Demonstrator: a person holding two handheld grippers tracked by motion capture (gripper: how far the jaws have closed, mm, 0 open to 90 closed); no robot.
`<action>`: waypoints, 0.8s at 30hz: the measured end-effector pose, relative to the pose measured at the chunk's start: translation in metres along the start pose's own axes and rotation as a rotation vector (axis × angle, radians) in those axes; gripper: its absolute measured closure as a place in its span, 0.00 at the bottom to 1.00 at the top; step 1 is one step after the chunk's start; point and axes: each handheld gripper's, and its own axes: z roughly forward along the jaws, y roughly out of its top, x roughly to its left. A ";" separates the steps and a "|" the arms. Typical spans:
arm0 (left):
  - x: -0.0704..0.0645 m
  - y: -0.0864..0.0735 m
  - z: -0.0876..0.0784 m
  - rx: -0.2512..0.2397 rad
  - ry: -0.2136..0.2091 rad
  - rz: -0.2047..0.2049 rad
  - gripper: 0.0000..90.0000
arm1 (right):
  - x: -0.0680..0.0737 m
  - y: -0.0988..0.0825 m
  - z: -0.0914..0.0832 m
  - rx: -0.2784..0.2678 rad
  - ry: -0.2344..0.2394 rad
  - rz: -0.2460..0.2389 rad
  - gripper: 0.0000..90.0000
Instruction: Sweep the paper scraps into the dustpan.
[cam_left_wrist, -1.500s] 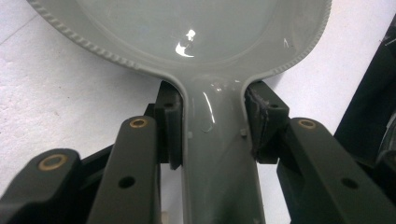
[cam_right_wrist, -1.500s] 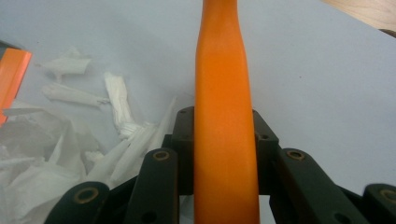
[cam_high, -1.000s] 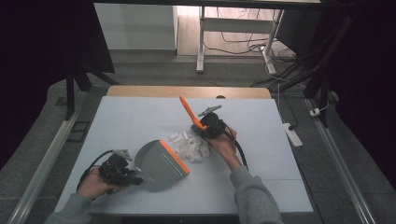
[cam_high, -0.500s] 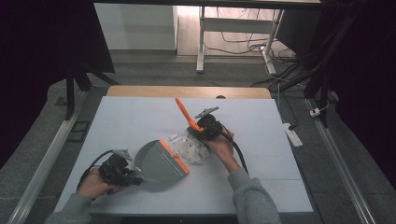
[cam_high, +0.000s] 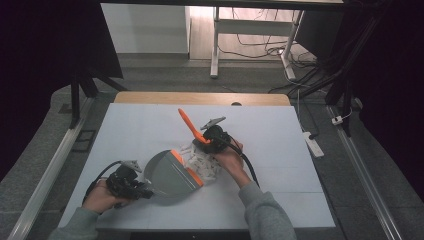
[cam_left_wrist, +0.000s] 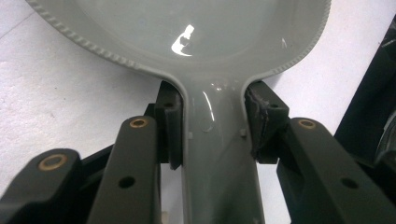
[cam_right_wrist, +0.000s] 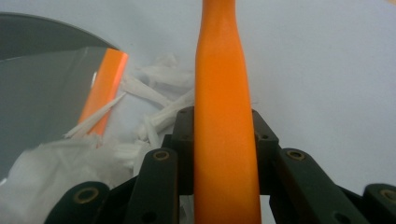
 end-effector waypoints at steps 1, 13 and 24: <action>0.000 0.000 0.000 0.000 0.000 -0.001 0.68 | 0.002 0.001 0.001 -0.001 0.002 -0.004 0.78; 0.000 0.000 0.000 0.001 -0.001 0.000 0.68 | 0.019 0.006 0.005 -0.005 0.034 -0.031 0.78; 0.000 0.000 0.001 0.004 -0.003 0.002 0.68 | 0.037 0.008 0.006 -0.002 0.092 -0.068 0.78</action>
